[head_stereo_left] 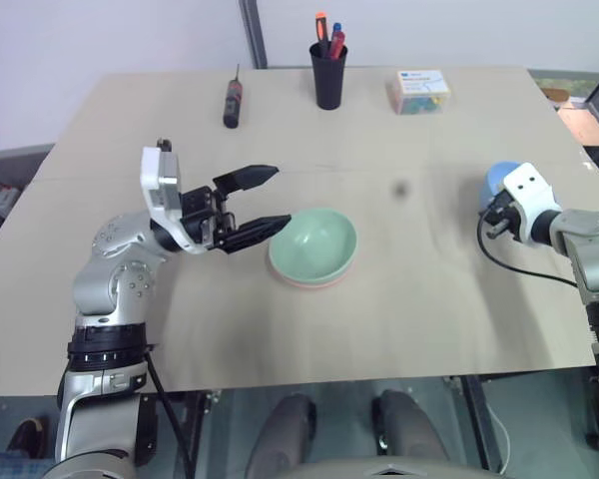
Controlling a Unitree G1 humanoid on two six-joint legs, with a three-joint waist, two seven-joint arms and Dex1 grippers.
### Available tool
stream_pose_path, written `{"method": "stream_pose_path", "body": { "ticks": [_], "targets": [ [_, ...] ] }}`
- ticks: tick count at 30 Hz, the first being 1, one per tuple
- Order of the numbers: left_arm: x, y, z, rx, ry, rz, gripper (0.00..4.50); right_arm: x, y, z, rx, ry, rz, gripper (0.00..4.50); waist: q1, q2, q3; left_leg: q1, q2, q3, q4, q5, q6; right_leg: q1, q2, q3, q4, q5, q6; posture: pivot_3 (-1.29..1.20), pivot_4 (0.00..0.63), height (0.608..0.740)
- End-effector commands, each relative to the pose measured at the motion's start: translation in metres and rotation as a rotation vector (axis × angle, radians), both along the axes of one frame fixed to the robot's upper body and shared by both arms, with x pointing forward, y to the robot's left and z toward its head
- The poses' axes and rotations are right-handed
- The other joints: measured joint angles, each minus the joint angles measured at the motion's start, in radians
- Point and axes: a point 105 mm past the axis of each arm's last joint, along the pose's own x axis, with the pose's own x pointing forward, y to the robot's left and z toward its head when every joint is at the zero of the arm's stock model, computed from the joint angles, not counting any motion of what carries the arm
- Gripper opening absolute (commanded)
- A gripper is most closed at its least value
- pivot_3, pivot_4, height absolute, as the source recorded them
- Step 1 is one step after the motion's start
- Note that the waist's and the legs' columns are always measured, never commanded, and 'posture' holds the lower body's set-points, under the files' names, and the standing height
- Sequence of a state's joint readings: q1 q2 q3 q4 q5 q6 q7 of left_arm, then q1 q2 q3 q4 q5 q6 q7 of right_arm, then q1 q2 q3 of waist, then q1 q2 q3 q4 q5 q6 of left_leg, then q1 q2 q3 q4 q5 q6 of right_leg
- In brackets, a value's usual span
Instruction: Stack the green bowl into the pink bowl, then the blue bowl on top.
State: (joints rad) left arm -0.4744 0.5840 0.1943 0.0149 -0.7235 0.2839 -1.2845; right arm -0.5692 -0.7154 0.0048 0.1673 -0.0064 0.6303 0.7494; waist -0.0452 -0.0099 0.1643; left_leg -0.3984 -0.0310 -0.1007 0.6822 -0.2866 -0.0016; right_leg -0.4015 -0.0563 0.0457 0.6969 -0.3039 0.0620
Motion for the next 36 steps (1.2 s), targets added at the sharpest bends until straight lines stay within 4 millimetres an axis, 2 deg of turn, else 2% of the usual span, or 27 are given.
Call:
{"method": "stream_pose_path", "body": {
  "ticks": [1,7,9,13,17,23,29,31,32,36],
  "targets": [
    [0.001,0.006,0.007,0.014,-0.043,0.026,4.5,-0.002,0.026,0.03,-0.061,-0.111,0.138,0.02,0.0,0.0,0.0,0.0,0.0,0.0,0.0,0.0,0.0,0.0,0.0,0.0,0.0,0.0,0.0,0.0,0.15,0.74],
    [0.001,0.025,0.001,0.078,-0.041,0.072,4.5,-0.024,0.093,0.076,-0.068,-0.228,0.431,0.02,-0.001,0.001,0.001,-0.001,0.0,0.0,0.0,0.0,0.0,-0.001,0.001,0.0,0.0,0.0,0.0,0.0,0.15,0.74],
    [0.0,0.03,-0.003,0.108,-0.039,0.081,4.5,-0.032,0.108,0.082,-0.064,-0.235,0.494,0.02,0.002,0.001,0.001,-0.001,0.0,-0.001,0.0,0.0,0.0,-0.001,0.0,0.0,0.0,0.0,0.0,0.0,0.15,0.74],
    [-0.002,0.047,-0.015,0.172,-0.019,0.125,4.5,-0.059,0.153,0.093,-0.065,-0.259,0.685,0.02,0.003,0.001,0.001,-0.001,0.0,-0.001,-0.001,0.0,0.0,-0.001,0.0,-0.001,-0.001,0.0,0.0,0.0,0.15,0.74],
    [-0.002,0.059,-0.02,0.179,0.001,0.156,4.5,-0.08,0.185,0.098,-0.041,-0.269,0.817,0.02,0.003,0.001,0.001,-0.001,0.0,-0.002,0.0,0.0,0.0,-0.001,0.0,-0.002,-0.001,0.0,0.0,0.0,0.15,0.74],
    [-0.004,0.069,-0.025,0.213,0.017,0.177,4.5,-0.101,0.219,0.101,0.007,-0.269,0.933,0.02,0.003,0.001,0.001,-0.001,0.0,-0.003,0.0,0.0,0.0,-0.001,-0.001,-0.002,-0.001,0.0,0.0,0.0,0.15,0.74],
    [-0.002,0.071,-0.024,0.226,0.012,0.171,4.5,-0.111,0.24,0.106,0.05,-0.267,0.992,0.02,0.002,0.001,0.001,-0.001,0.0,-0.003,0.0,0.0,0.0,-0.001,-0.001,-0.003,-0.001,0.0,0.0,0.0,0.15,0.74],
    [-0.002,0.071,-0.022,0.224,0.007,0.167,4.5,-0.112,0.242,0.107,0.057,-0.262,0.998,0.78,0.003,0.001,0.001,-0.001,0.0,-0.003,0.0,0.0,0.0,-0.001,-0.001,-0.003,-0.001,0.0,0.0,0.0,0.15,0.74],
    [-0.002,0.07,-0.022,0.225,0.004,0.164,4.5,-0.112,0.243,0.108,0.062,-0.261,0.999,0.99,0.003,0.001,0.001,-0.001,0.0,-0.004,0.0,0.0,0.0,-0.001,-0.001,-0.003,-0.001,0.0,0.0,0.0,0.15,0.74],
    [-0.001,0.067,-0.02,0.219,-0.007,0.154,4.5,-0.113,0.244,0.113,0.077,-0.283,1.001,2.5,0.002,0.001,0.001,-0.001,0.0,-0.004,0.0,0.0,0.0,-0.001,-0.001,-0.003,-0.001,0.0,0.0,0.0,0.15,0.74]
  ]
}}
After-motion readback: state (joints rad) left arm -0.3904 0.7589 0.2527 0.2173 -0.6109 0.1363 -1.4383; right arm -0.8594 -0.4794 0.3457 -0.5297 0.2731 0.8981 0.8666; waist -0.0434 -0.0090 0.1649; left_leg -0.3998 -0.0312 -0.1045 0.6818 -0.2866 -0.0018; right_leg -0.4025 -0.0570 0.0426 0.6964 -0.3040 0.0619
